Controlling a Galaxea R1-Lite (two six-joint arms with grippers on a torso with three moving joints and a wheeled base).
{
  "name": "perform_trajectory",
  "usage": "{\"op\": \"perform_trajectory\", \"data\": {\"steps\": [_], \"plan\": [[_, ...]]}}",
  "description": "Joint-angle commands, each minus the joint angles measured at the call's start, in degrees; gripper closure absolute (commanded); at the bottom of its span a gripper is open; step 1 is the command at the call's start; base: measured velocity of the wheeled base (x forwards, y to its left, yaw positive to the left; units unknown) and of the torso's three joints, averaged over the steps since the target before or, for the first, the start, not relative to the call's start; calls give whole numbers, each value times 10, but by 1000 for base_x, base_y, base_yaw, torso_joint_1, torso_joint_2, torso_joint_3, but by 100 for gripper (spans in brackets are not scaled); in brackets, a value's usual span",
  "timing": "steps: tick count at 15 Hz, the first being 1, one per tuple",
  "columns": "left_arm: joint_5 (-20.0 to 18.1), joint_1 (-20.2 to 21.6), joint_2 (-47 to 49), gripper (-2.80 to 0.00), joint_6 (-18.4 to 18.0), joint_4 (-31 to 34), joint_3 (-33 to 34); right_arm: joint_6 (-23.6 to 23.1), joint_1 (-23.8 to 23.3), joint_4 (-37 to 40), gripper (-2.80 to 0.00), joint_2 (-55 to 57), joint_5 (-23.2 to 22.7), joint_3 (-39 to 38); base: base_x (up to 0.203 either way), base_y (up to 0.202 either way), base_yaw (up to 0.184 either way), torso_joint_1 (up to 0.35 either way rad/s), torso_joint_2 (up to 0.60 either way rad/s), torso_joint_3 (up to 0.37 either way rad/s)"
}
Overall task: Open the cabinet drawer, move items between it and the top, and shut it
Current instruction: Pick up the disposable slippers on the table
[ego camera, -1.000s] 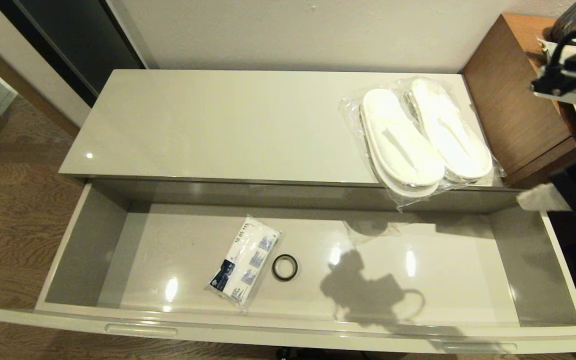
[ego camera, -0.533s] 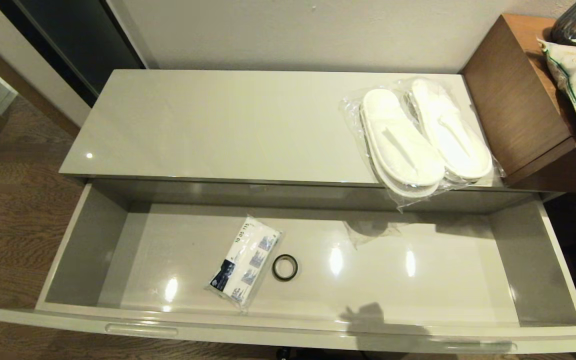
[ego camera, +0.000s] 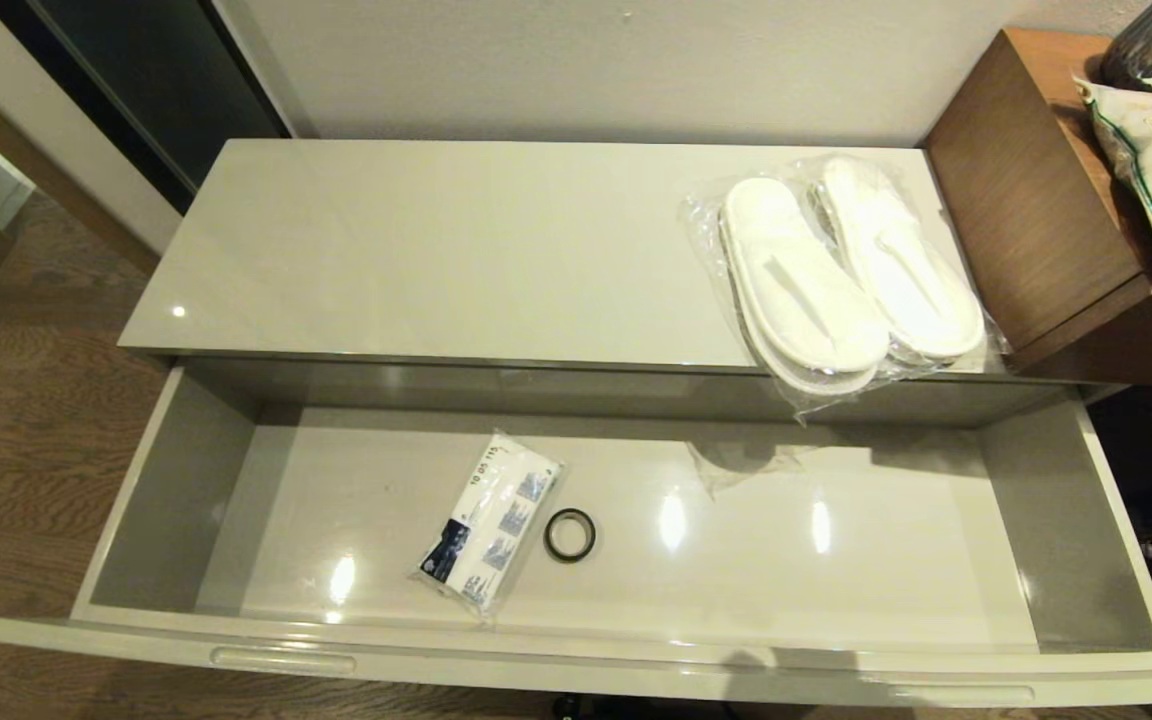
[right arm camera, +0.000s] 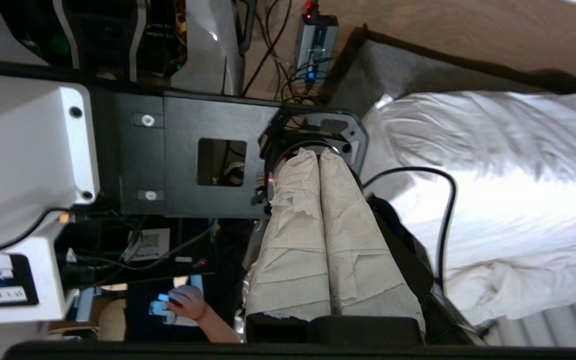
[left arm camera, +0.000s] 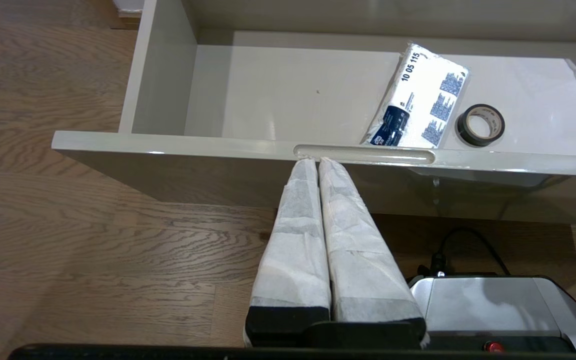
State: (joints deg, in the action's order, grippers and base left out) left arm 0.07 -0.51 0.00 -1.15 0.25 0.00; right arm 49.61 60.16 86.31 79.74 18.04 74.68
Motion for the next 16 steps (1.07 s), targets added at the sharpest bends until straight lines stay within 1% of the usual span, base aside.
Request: {"op": "perform_trajectory", "data": {"steps": [1, 3, 5, 6, 8, 9, 10, 11, 12, 13, 14, 16], "plan": [[0, 0, 0, 0, 0, 0, 0, 8, 1, -2, 0, 6, 2, -10, 0, 0, 0, 0, 0, 0], [0, 0, 0, 0, 0, 0, 0, 2, -3, -4, 0, 16, 14, 7, 0, 0, 0, 0, 0, 0], [0, 0, 0, 0, 0, 0, 0, -13, -27, -1, 0, 40, 38, 68, 0, 0, 0, 0, 0, 0], [0, 0, 0, 0, 0, 0, 0, -34, -49, -1, 0, 57, 46, 116, 0, 0, 0, 0, 0, 0], [0, 0, 0, 0, 0, 0, 0, -101, -115, -7, 0, 121, 67, 275, 0, 0, 0, 0, 0, 0], [0, 0, 0, 0, 0, 1, 0, -138, -144, -29, 0, 151, 84, 335, 0, 0, 0, 0, 0, 0], [0, 0, 0, 0, 0, 0, 0, -187, -173, -69, 0, 173, 105, 374, 0, 0, 0, 0, 0, 0], [0, 1, 0, 0, 0, 0, 0, -273, -214, -148, -280, 204, 123, 389, 0, 0, 0, 0, 0, 0], [0, 0, 0, 0, 0, 0, 0, -347, -247, -238, -280, 241, 138, 383, 0, 0, 0, 0, 0, 0], [0, 0, 0, 0, 0, 0, 0, -393, -273, -298, -280, 274, 151, 373, 0, 0, 0, 0, 0, 0], [0, 0, 0, 0, 0, 0, 0, -414, -287, -337, -280, 296, 160, 366, 0, 0, 0, 0, 0, 0], [0, 0, 0, 0, 0, 0, 0, -432, -299, -373, -280, 317, 167, 366, 0, 0, 0, 0, 0, 0]]}}
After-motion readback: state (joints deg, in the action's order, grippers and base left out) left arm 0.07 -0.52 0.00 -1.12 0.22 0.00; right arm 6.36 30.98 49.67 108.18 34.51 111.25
